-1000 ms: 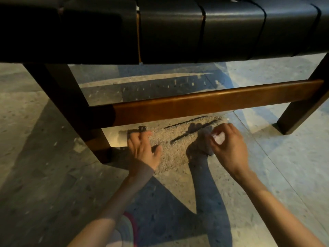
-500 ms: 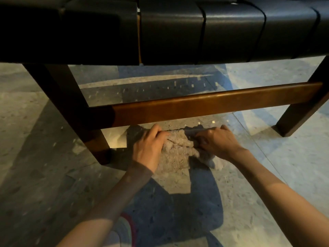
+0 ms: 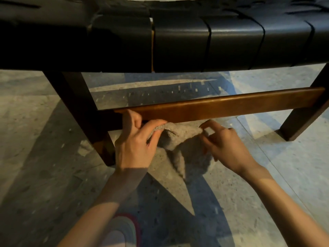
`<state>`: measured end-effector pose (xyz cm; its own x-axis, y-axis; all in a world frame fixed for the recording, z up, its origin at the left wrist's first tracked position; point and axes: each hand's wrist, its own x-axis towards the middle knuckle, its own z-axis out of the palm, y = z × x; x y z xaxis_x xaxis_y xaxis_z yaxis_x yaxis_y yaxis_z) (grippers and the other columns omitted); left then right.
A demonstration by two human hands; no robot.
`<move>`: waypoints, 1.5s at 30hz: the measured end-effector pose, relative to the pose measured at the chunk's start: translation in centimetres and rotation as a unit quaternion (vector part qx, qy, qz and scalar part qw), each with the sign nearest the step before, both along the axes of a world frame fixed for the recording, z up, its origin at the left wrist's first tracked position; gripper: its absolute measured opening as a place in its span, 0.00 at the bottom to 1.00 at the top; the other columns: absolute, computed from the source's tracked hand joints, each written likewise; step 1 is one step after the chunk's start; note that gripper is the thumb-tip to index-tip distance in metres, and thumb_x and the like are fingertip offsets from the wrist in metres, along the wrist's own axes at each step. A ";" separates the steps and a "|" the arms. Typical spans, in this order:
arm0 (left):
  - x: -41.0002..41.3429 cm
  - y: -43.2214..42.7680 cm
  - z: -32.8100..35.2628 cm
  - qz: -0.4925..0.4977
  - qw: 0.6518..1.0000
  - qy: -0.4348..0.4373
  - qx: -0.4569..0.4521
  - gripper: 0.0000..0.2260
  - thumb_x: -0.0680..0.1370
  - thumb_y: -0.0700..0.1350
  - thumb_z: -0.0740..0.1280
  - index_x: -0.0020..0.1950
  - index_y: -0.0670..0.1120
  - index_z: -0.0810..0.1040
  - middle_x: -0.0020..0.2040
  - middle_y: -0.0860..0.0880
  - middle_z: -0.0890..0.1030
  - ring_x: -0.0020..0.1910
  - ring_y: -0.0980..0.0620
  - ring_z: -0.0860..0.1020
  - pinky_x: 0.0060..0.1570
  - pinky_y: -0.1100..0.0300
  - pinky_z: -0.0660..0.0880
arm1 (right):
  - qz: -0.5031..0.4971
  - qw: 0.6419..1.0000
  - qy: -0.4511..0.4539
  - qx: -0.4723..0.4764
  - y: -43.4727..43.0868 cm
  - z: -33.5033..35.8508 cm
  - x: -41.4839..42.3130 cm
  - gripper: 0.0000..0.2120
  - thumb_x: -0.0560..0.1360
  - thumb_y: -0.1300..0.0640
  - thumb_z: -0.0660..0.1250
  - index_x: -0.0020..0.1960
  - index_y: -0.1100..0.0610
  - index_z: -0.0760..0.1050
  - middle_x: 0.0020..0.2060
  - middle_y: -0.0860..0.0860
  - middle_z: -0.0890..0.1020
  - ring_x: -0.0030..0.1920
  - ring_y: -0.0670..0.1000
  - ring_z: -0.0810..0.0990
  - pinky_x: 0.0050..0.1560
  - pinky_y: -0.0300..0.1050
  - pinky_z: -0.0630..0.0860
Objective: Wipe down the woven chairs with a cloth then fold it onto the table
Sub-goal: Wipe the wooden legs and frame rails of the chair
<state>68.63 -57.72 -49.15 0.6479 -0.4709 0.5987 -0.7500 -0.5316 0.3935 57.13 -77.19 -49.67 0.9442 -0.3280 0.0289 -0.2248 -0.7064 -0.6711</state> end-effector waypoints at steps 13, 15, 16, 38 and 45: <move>-0.9 2.9 -4.4 0.027 0.764 0.601 -0.233 0.09 0.75 0.44 0.69 0.53 0.54 0.77 0.52 0.52 0.80 0.51 0.54 0.81 0.42 0.63 0.79 | -0.217 0.735 -0.092 0.635 5.4 -2.3 0.5 0.04 0.78 0.60 0.61 0.49 0.59 0.73 0.48 0.56 0.80 0.52 0.53 0.79 0.61 0.48 0.73; -0.7 2.1 -4.5 0.051 0.632 0.678 -0.372 0.14 0.71 0.46 0.70 0.55 0.47 0.77 0.50 0.49 0.81 0.48 0.53 0.82 0.40 0.62 0.79 | -0.262 0.692 -0.138 0.659 5.8 -2.4 1.4 0.05 0.78 0.66 0.60 0.47 0.57 0.67 0.43 0.57 0.76 0.47 0.54 0.76 0.61 0.51 0.72; -0.6 1.8 -4.6 0.047 0.579 0.692 -0.429 0.13 0.72 0.44 0.69 0.56 0.45 0.77 0.49 0.48 0.81 0.46 0.52 0.82 0.40 0.61 0.80 | -0.287 0.660 -0.151 0.677 5.9 -2.5 1.7 0.08 0.78 0.68 0.60 0.49 0.56 0.65 0.42 0.57 0.75 0.47 0.54 0.76 0.61 0.51 0.72; 2.3 0.0 -2.9 -0.031 0.307 0.747 -0.590 0.16 0.78 0.38 0.57 0.65 0.37 0.70 0.63 0.39 0.73 0.66 0.43 0.66 0.63 0.43 0.66 | -0.162 0.476 -0.092 0.859 4.1 -0.3 6.5 0.13 0.71 0.71 0.58 0.54 0.62 0.72 0.64 0.63 0.75 0.63 0.59 0.76 0.67 0.51 0.70; 2.6 3.7 -3.7 0.009 0.297 0.680 -0.670 0.25 0.74 0.33 0.56 0.72 0.37 0.63 0.65 0.33 0.71 0.63 0.38 0.71 0.60 0.40 0.68 | -0.117 0.479 -0.003 0.870 7.5 -0.5 8.3 0.12 0.72 0.69 0.57 0.52 0.69 0.76 0.57 0.66 0.78 0.55 0.59 0.80 0.55 0.54 0.76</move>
<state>71.22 -53.98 -52.84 0.7150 -0.3900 -0.5802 0.5855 0.7876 0.1921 65.40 -69.72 -50.21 0.8772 0.0420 -0.4783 -0.1554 0.9674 -0.2001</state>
